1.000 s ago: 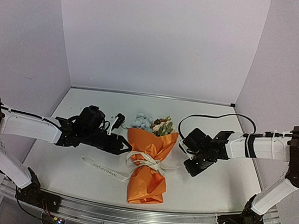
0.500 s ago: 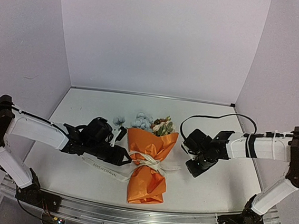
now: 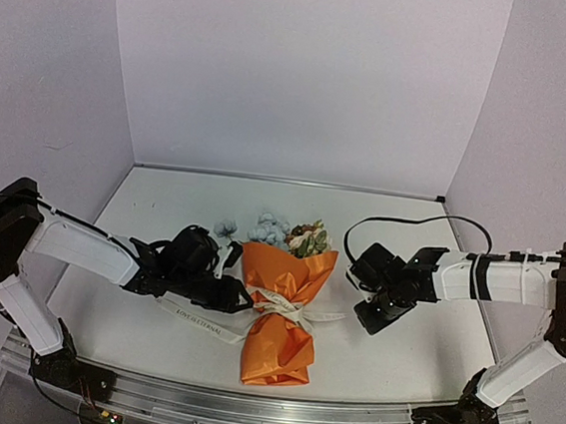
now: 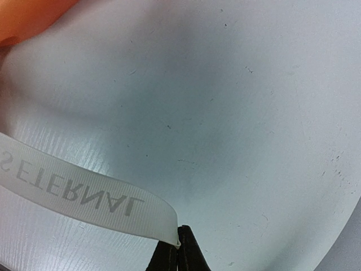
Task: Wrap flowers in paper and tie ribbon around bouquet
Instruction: Cross the half-tied ribbon over the folded bouquet.
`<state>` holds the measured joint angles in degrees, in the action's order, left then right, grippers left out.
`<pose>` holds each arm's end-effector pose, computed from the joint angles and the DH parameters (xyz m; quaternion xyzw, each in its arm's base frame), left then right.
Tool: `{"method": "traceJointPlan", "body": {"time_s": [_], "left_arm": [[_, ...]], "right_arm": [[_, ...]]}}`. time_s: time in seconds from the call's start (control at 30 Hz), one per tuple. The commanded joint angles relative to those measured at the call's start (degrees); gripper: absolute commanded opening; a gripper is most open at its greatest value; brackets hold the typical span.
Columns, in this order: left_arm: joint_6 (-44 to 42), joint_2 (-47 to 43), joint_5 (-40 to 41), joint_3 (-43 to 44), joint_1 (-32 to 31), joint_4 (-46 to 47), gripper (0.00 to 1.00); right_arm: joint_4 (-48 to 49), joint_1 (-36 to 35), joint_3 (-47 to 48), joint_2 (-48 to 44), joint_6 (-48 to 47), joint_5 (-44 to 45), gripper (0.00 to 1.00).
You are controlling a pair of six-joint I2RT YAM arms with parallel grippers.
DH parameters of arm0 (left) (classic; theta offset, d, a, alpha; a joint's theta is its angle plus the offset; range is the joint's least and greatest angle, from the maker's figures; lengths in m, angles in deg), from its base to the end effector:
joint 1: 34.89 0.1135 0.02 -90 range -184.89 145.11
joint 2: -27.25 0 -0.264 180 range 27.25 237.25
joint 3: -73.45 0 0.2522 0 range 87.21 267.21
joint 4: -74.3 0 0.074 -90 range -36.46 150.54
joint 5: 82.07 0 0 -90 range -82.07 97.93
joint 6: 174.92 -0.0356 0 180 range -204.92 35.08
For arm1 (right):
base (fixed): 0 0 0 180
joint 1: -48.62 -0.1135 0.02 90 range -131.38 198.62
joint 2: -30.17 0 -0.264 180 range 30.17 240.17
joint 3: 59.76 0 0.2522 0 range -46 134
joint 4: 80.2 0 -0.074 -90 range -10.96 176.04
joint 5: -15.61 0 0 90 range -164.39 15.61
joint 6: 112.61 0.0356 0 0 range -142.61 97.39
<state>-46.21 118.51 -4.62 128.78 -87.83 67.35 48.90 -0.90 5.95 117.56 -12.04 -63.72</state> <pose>0.1805 -0.2518 0.1554 0.1562 0.8987 -0.3548 0.2050 0.1835 0.2049 0.1801 -0.3148 0.9326 -0.0041 0.1765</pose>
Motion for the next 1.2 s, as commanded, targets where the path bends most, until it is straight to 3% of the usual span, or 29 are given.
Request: {"method": "traceJointPlan", "body": {"time_s": [0.0,0.23,0.57,0.8,1.1,1.17], "left_arm": [[1.24,0.35,-1.49,2.55,-0.35,4.31,0.39],[1.66,1.24,-0.22,4.11,-0.42,3.88,0.32],[1.41,1.41,1.37,5.26,-0.42,2.42,0.01],[0.48,-1.79,6.04,3.31,-0.39,-1.56,0.00],[0.33,-4.50,9.45,1.39,-0.33,-4.02,0.00],[0.02,-4.43,8.70,1.43,-0.33,-3.21,0.00]], "right_arm": [[-0.67,0.03,-0.29,-2.05,0.15,1.39,0.00],[-0.73,0.03,-0.35,-2.19,0.23,1.48,0.00],[-1.05,0.03,-0.31,-2.67,-0.31,2.06,0.00],[-2.95,1.66,1.26,-1.66,-1.39,4.27,0.00],[-5.03,3.34,8.80,2.60,-2.28,-3.74,0.00],[-5.93,3.34,10.70,3.74,-2.40,-6.67,0.08]]}}
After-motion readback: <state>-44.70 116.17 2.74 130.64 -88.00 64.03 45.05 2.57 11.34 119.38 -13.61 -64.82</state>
